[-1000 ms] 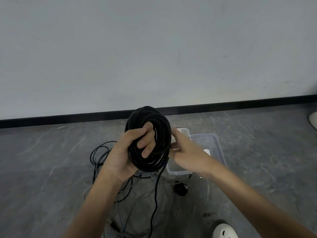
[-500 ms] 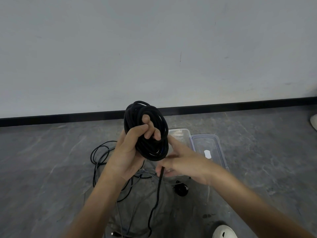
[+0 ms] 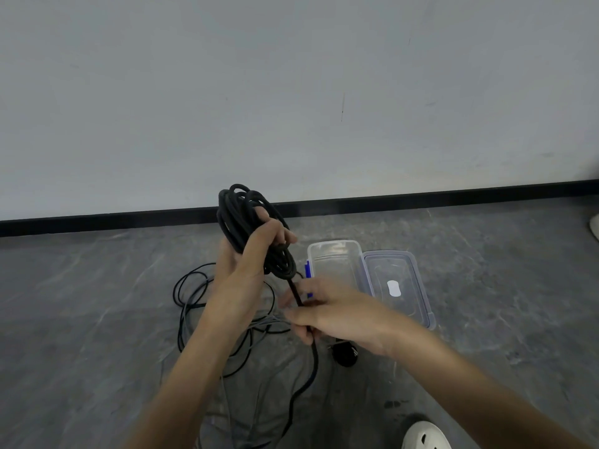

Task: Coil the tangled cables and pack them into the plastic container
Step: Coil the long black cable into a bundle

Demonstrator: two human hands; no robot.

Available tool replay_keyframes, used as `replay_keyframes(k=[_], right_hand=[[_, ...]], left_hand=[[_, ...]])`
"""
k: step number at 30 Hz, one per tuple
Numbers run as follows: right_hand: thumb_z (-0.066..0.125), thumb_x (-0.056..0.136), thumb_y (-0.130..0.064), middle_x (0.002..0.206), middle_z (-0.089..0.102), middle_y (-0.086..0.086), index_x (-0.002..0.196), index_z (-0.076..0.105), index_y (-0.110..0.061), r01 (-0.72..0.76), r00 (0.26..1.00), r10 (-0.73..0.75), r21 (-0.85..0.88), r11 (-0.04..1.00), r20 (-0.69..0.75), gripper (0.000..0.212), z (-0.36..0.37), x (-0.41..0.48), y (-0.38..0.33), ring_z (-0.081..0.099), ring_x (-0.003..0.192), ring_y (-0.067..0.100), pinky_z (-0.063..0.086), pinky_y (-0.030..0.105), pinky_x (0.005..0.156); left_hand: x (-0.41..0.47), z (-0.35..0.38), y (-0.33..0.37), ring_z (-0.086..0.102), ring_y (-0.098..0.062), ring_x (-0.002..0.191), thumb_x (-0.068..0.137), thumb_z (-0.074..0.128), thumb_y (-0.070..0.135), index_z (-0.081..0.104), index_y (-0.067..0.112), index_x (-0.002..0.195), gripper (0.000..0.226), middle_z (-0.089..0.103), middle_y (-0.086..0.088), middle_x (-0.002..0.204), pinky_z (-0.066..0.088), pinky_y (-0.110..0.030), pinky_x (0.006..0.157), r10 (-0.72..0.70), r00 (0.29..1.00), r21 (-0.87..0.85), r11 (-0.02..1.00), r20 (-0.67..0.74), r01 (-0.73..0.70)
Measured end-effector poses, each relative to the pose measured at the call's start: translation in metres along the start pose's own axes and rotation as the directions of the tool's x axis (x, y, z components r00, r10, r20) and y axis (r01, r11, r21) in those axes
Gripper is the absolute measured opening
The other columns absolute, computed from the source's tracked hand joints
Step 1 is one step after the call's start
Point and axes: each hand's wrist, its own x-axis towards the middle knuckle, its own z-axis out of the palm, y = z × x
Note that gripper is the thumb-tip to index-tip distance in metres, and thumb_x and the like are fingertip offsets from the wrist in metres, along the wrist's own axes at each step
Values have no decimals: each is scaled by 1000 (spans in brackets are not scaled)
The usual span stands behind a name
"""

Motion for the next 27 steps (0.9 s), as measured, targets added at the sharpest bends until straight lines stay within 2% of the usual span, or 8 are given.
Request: replay_keyframes(k=[3, 6, 8, 11, 14, 18, 22, 27], right_hand=[[54, 95, -17, 56, 58, -8, 73, 60, -17, 12, 1000, -12, -20, 1000, -19, 23, -2, -2, -4, 55, 57, 5, 45, 15, 62], [55, 96, -23, 83, 74, 1, 94, 60, -21, -10, 999, 9, 33, 999, 49, 6, -5, -7, -5, 69, 85, 8, 50, 34, 91], [56, 96, -26, 99, 74, 3, 107, 54, -29, -49, 993, 44, 39, 998, 114, 12, -7, -12, -4, 69, 96, 11, 48, 38, 95], [54, 98, -21, 95, 72, 11, 119, 50, -31, -63, 981, 44, 91, 994, 191, 24, -7, -14, -4, 69, 84, 18, 54, 29, 80], [53, 99, -17, 87, 69, 6, 112, 57, -20, -22, 987, 7, 94, 995, 159, 14, -6, -14, -6, 58, 69, 11, 50, 19, 66], [47, 100, -13, 81, 67, 0, 103, 63, -8, 62, 993, -66, 41, 997, 102, 16, -9, -13, -8, 54, 66, 4, 47, 15, 63], [43, 102, -18, 70, 62, -2, 111, 62, -11, 54, 995, -53, -7, 999, 85, 22, -11, -15, -9, 53, 59, 6, 48, 17, 60], [43, 102, -21, 48, 46, -15, 114, 65, -14, 133, 991, -132, -169, 977, 18, 26, -11, -12, -6, 42, 46, -1, 35, 10, 51]], left_hand=[[-1, -1, -2, 65, -15, 84, 83, 62, 32, 64, 35, 81, 4, 59, 9, 73, 46, -34, 87, 22, 1000, 69, 997, -6, -22], [0, 0, -2, 66, -15, 87, 86, 60, 34, 63, 36, 81, 6, 61, 11, 74, 49, -36, 85, 45, 999, 148, 988, 5, -45], [2, -1, -1, 66, -16, 87, 87, 59, 33, 62, 36, 80, 8, 61, 12, 74, 51, -33, 83, 61, 998, 162, 985, -12, -58], [4, -5, -1, 66, -14, 86, 88, 58, 31, 60, 30, 80, 8, 62, 11, 74, 53, -21, 76, 72, 996, 193, 979, -60, -60], [4, -9, -1, 67, -11, 83, 90, 59, 28, 59, 20, 85, 9, 66, 8, 74, 50, -13, 67, 81, 990, 276, 960, -113, -47], [5, -14, 1, 66, -8, 79, 92, 59, 26, 60, 19, 84, 11, 66, 7, 73, 49, -13, 68, 84, 985, 330, 944, -153, -30], [5, -10, 1, 63, -8, 72, 89, 61, 26, 60, 13, 86, 13, 66, 2, 71, 49, -13, 59, 62, 991, 372, 928, -120, -14], [7, -12, 1, 64, -11, 64, 91, 65, 26, 61, 15, 89, 12, 65, 5, 67, 50, -18, 57, 18, 995, 448, 894, -95, 26]])
